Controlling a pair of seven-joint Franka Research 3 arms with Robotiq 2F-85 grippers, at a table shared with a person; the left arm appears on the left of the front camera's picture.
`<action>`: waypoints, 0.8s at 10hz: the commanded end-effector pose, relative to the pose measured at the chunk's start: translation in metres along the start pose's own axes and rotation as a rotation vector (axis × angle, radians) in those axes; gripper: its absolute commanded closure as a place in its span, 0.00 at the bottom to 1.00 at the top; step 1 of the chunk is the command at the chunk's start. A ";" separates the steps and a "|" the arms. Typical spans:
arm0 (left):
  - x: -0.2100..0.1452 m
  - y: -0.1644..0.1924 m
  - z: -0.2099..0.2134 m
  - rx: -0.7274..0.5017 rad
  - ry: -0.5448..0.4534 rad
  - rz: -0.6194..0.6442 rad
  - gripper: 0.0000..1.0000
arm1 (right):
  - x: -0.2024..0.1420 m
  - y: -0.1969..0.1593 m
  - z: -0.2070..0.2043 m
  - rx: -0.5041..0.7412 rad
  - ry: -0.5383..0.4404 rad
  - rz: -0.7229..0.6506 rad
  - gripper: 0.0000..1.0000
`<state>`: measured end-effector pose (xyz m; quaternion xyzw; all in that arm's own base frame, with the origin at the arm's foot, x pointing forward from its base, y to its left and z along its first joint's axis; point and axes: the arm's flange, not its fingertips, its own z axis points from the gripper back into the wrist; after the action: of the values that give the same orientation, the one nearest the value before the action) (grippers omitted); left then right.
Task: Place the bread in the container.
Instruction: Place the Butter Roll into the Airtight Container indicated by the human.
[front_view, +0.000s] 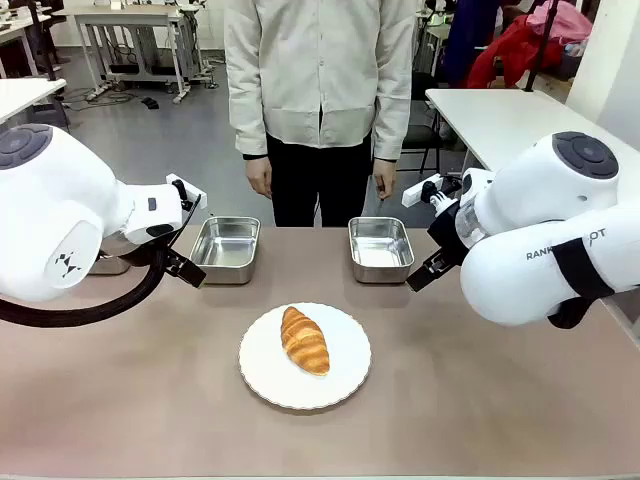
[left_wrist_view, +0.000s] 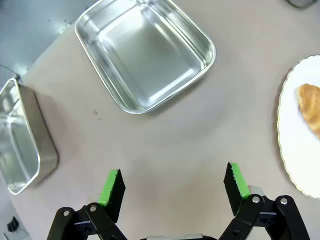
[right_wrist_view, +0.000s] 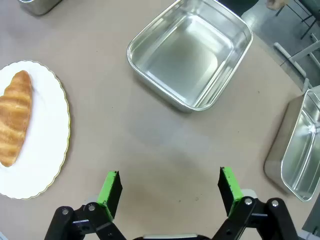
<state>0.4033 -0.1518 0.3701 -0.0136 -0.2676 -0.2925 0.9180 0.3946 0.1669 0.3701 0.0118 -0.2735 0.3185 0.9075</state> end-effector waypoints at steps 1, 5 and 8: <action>0.000 0.000 0.000 0.000 0.000 0.000 0.00 | 0.000 0.000 0.000 0.000 -0.001 -0.001 0.00; 0.000 0.000 0.000 0.000 0.000 0.000 0.00 | 0.000 0.000 0.000 0.000 -0.001 -0.001 0.00; 0.000 0.000 0.000 0.000 0.000 0.000 0.00 | 0.000 0.000 0.000 0.000 -0.001 -0.001 0.00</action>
<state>0.4033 -0.1518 0.3701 -0.0136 -0.2676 -0.2925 0.9180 0.3946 0.1669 0.3701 0.0118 -0.2735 0.3185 0.9075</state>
